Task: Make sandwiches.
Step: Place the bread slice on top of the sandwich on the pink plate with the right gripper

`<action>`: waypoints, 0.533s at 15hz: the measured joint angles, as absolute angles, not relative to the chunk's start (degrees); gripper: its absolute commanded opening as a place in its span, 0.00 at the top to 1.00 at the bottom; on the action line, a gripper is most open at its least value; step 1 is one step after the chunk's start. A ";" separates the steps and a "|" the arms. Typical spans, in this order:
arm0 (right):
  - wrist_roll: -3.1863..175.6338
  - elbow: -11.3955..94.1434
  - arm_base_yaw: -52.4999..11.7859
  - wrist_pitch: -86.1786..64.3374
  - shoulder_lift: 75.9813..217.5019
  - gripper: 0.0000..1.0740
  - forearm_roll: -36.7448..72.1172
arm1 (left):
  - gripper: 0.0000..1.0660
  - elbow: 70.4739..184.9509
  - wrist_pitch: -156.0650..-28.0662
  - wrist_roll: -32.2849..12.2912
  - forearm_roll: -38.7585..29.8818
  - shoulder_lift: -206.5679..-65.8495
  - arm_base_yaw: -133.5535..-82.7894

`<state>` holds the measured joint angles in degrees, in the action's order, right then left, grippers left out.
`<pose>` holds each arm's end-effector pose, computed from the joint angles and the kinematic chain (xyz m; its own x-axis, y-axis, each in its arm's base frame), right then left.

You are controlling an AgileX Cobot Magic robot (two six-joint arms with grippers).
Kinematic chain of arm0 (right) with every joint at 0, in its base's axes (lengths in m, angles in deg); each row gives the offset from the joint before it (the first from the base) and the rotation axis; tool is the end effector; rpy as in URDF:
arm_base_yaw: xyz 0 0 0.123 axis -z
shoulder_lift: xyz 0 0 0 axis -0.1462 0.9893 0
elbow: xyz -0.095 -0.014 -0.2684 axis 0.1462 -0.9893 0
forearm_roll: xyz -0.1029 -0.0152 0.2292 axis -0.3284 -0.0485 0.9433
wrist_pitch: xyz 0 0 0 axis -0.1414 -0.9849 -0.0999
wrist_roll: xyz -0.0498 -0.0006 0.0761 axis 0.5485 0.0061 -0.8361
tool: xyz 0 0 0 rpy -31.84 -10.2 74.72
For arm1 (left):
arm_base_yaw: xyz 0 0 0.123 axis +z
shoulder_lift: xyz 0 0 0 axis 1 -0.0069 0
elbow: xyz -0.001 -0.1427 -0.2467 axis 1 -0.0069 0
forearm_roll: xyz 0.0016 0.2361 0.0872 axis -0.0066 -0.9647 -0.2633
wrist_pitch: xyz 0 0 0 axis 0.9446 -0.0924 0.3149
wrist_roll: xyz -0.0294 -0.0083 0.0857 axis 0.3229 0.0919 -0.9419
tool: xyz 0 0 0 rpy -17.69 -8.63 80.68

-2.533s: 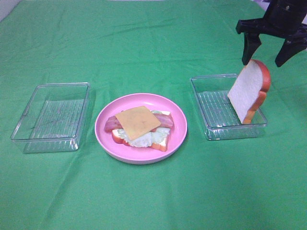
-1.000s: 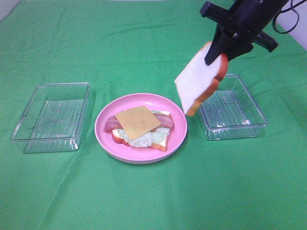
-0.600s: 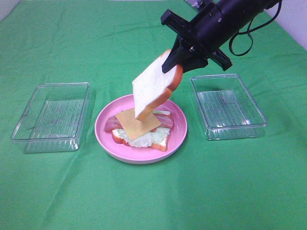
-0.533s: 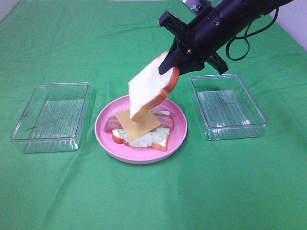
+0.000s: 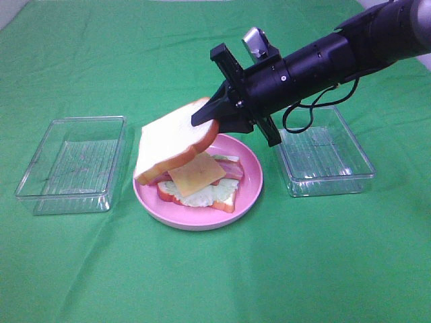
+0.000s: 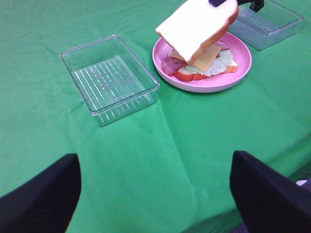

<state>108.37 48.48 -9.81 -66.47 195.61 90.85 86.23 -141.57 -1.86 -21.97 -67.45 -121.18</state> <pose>0.3658 0.1930 0.1692 -0.9955 0.0889 -0.0325 0.0224 0.5549 0.8316 -0.0028 0.0065 0.2781 -0.4052 0.1891 -0.8945 0.4691 0.8827 -0.0259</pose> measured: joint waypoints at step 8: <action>108.88 48.48 -10.73 -62.52 199.40 1.00 93.43 | 0.26 86.23 -141.57 -1.86 -21.97 -67.45 -121.18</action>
<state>108.88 48.48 -10.73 -62.52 199.40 93.43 86.23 -141.57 -1.86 -21.97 -67.45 -121.18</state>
